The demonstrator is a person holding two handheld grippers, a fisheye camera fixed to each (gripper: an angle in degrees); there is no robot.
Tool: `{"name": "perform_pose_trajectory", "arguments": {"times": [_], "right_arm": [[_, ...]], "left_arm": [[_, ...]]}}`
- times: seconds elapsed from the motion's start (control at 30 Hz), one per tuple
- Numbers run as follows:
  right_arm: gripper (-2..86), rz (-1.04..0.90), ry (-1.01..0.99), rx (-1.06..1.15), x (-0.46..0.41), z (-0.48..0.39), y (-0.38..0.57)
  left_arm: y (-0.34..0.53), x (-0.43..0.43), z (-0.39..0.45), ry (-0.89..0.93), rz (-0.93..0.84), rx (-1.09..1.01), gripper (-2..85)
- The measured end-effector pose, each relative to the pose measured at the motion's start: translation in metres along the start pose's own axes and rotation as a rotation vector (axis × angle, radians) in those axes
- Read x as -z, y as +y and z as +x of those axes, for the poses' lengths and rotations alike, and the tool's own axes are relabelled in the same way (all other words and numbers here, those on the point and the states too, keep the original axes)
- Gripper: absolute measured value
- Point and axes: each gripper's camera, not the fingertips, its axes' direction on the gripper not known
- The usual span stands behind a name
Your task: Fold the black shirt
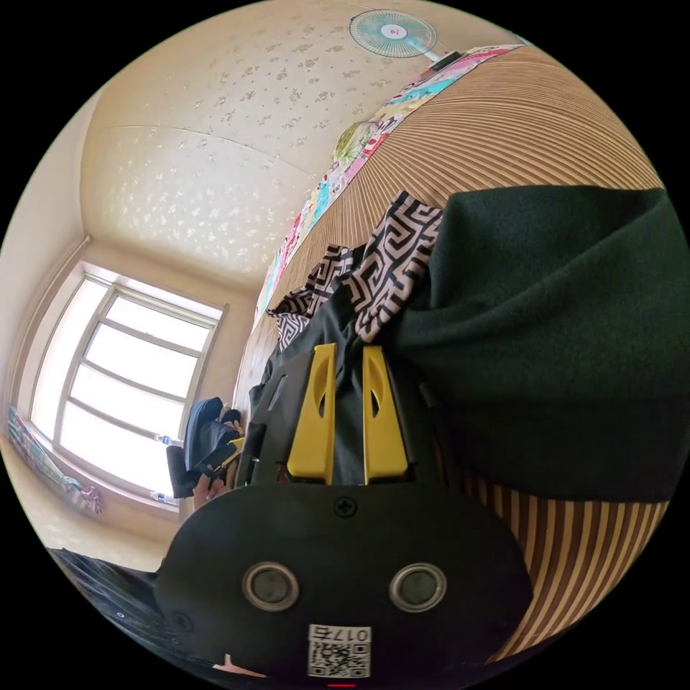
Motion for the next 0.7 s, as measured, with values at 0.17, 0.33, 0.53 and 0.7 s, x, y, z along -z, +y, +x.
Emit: {"name": "perform_pose_trajectory", "arguments": {"times": [0.17, 0.33, 0.53, 0.7], "right_arm": [[6.0, 0.000, 0.002, 0.006, 0.005, -0.001, 0.008], [6.2, 0.001, -0.004, 0.004, 0.011, -0.003, 0.014], [7.0, -0.057, -0.089, 0.046, 0.011, -0.005, 0.016], [6.8, -0.138, -0.108, 0.078, 0.004, -0.016, 0.014]], "left_arm": [[-0.030, -0.013, -0.003, 0.024, 0.006, 0.000, 12.8], [-0.073, -0.043, -0.003, -0.036, -0.036, -0.015, 10.6], [-0.091, -0.046, 0.016, -0.232, -0.060, -0.212, 0.1], [-0.100, -0.020, -0.026, -0.204, 0.030, -0.117, -0.5]]}}
